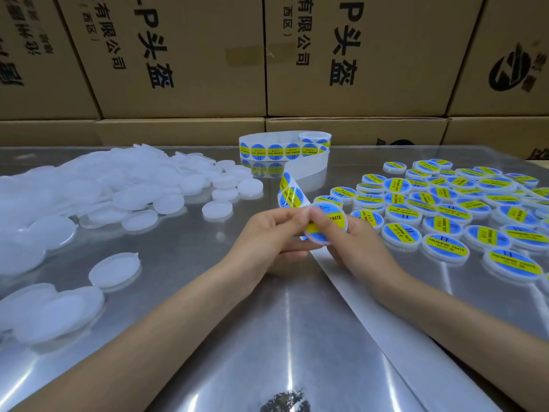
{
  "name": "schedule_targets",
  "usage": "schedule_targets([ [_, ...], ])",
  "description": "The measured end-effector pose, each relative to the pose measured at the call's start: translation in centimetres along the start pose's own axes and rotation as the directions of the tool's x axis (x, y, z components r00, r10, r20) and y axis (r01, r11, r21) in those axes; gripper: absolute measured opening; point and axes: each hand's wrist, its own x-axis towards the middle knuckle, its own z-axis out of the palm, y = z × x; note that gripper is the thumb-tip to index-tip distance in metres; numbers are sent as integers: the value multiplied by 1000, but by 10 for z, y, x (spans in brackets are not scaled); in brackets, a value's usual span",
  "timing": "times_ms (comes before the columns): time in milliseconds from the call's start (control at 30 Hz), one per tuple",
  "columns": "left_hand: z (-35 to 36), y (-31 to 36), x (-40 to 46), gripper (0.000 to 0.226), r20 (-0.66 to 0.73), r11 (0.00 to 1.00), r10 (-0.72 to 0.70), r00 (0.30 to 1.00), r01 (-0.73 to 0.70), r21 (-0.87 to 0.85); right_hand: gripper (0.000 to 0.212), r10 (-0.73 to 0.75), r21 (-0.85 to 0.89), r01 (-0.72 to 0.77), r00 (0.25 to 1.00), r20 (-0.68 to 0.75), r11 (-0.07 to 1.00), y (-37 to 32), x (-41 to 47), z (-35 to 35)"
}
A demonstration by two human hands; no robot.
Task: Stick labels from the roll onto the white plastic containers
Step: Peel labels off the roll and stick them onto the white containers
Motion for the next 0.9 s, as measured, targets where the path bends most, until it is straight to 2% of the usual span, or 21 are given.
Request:
schedule_targets([
  [67, 0, 2, -1, 25, 11, 1000, 9, 1000, -9, 3, 60, 100, 37, -98, 994, -53, 995, 0, 2, 0],
  [133, 0, 3, 0, 24, -7, 999, 35, 999, -35, 27, 64, 144, 34, -141, 985, -93, 989, 0, 3, 0],
  [233, 4, 1, 2, 16, -42, 985, 110, 993, -103, 139, 71, 158, 24, -157, 982, -99, 987, -1, 4, 0],
  [333, 9, -4, 4, 21, -73, 946, 233, 970, -209, 247, 73, 138, -61, -143, 987, -85, 988, 1, 4, 1],
  [467, 9, -9, 5, 13, -119, 955, 257, 959, -233, 182, 70, 88, -101, -89, 996, -21, 991, 1, 2, 0],
  [600, 6, -11, 10, 35, -188, 957, 240, 952, -199, 211, 52, 53, -100, -48, 997, 53, 994, 0, 0, 2],
  [667, 4, -13, 13, 49, -203, 937, 261, 944, -198, 287, 39, 1, -66, 9, 988, 152, 998, -1, -2, 5],
  [733, 3, -16, 14, 56, -214, 921, 278, 936, -196, 337, 35, -16, -33, 23, 976, 219, 999, -1, -5, 6],
  [900, 6, -18, 11, 59, -184, 920, 286, 941, -215, 328, 52, 101, -3, -101, 992, 72, 995, -1, -2, 7],
])
